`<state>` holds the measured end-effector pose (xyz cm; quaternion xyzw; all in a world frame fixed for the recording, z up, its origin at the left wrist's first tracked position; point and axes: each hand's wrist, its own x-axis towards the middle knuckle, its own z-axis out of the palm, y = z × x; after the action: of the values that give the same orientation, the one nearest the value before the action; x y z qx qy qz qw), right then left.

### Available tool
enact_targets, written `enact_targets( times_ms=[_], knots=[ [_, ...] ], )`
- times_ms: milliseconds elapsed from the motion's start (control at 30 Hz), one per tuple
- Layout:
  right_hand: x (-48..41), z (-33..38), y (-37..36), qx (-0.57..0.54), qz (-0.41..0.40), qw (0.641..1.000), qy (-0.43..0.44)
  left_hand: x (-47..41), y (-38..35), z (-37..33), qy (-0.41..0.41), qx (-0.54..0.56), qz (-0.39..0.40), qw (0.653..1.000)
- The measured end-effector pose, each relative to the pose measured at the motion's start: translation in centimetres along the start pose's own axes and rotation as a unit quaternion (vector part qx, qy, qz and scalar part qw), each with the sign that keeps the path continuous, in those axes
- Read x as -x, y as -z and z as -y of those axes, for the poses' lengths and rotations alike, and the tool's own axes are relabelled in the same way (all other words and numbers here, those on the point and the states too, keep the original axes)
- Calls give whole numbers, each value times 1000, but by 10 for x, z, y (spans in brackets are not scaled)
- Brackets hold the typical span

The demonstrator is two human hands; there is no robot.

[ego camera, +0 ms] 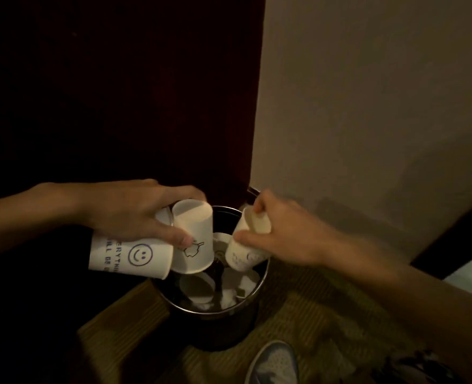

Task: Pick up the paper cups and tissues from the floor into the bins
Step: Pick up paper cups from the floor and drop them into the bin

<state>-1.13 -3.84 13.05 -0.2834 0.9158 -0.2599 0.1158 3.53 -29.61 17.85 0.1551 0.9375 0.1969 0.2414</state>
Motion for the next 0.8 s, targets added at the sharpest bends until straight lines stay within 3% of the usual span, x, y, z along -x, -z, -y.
enact_targets(
  times_ms=[67, 300, 467, 600, 800],
  knots=[
    [-11, -1, -29, 21, 62, 998, -2, 1, -11, 16, 20, -15, 2, 1000],
    [-33, -16, -90, 129, 156, 979, 7, -7, -24, 50, 31, 0, -17, 999],
    [-42, -4, -112, 18, 224, 974, 8, -5, -29, 65, 24, 30, -34, 999],
    [-49, 8, -105, -115, 174, 978, 10, -11, -35, 67, 24, 117, -23, 993],
    [-66, 14, -71, -227, 132, 965, 3, -14, -30, 79, 26, 256, -99, 961]
  ],
)
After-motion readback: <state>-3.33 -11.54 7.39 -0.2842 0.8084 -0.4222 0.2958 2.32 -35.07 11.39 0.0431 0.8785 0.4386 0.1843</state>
